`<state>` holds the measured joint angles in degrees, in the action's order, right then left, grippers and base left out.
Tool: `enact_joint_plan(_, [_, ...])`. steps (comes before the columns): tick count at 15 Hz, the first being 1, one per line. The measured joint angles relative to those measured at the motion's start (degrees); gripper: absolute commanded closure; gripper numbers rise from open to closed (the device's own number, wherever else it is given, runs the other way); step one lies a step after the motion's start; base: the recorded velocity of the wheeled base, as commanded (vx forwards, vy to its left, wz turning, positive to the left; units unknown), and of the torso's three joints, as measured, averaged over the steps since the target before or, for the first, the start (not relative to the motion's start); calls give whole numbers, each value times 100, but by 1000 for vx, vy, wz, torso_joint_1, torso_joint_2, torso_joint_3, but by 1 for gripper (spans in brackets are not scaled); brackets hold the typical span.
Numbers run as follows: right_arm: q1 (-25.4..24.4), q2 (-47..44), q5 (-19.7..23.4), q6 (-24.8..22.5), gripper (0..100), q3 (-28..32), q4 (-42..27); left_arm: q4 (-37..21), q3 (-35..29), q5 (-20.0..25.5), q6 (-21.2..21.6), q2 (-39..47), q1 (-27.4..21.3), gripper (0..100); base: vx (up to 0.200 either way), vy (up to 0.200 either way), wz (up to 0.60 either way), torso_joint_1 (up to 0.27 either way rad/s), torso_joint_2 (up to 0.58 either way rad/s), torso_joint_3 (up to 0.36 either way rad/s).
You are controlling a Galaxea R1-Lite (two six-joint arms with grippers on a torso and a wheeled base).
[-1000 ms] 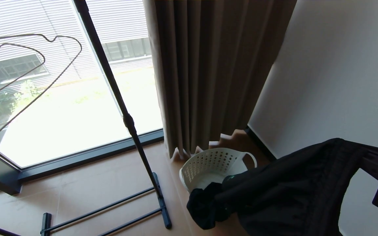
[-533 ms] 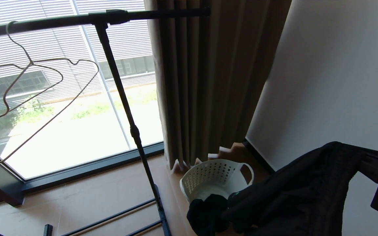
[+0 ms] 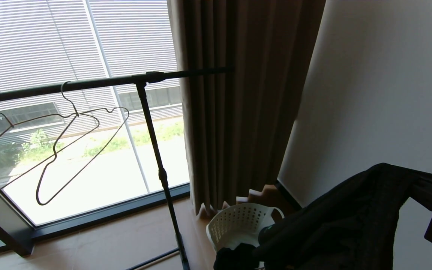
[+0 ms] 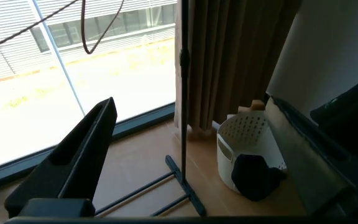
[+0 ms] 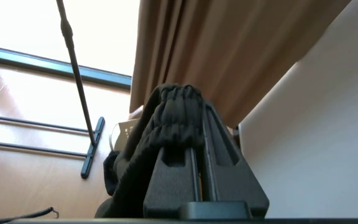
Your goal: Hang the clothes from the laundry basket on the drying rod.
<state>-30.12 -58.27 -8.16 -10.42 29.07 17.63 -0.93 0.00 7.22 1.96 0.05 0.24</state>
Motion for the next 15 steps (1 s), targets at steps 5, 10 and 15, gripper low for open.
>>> enact_joint_plan(5, [0,-2,-7,0,100,-17,13,2,0,0,-5,0,0,0,0,0,0,135,-313,-53])
enact_joint_plan(10, [-5,-24,-10,0,100,-37,18,2,0,-11,-30,-2,0,0,0,0,0,10,-12,43])
enact_joint_plan(15, [-9,-33,-5,0,100,-41,22,4,0,-11,-66,-2,0,0,0,0,360,1,-1,1])
